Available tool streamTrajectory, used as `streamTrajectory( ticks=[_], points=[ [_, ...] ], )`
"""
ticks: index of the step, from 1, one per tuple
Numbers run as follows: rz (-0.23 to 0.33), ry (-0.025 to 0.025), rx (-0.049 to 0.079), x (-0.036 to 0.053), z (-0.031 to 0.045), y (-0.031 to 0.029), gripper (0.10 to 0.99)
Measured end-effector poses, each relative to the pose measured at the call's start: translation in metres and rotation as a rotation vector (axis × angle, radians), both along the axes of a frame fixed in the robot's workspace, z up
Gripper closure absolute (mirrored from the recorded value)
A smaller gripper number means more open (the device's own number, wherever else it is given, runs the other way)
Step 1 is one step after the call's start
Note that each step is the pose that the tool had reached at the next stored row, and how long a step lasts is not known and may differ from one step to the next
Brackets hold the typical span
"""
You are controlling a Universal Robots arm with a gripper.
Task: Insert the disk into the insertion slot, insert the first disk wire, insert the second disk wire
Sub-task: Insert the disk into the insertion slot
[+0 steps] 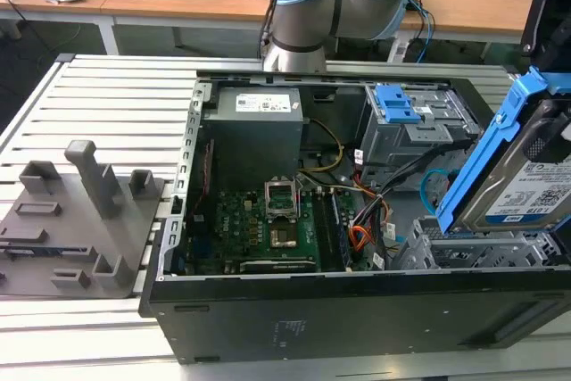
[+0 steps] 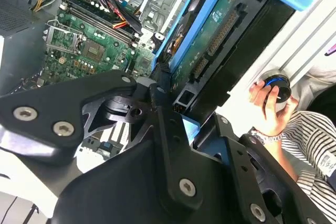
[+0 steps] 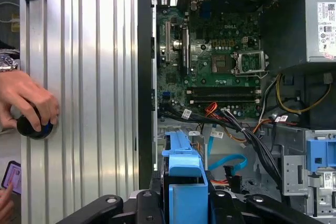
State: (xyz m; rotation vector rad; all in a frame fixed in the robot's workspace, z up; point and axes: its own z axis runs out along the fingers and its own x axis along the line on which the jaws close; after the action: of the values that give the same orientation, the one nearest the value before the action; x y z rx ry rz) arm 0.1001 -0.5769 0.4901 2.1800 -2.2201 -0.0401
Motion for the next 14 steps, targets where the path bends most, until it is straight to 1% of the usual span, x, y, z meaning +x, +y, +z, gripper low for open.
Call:
streamTrajectory(
  ticks=[11,12,14],
  points=[
    [0.0,0.0,0.0,0.0,-0.0086,0.0,0.722],
    [0.0,0.0,0.0,0.0,-0.0112,0.0,0.722],
    [0.0,0.0,0.0,0.0,-0.0142,0.0,0.722]
  ],
)
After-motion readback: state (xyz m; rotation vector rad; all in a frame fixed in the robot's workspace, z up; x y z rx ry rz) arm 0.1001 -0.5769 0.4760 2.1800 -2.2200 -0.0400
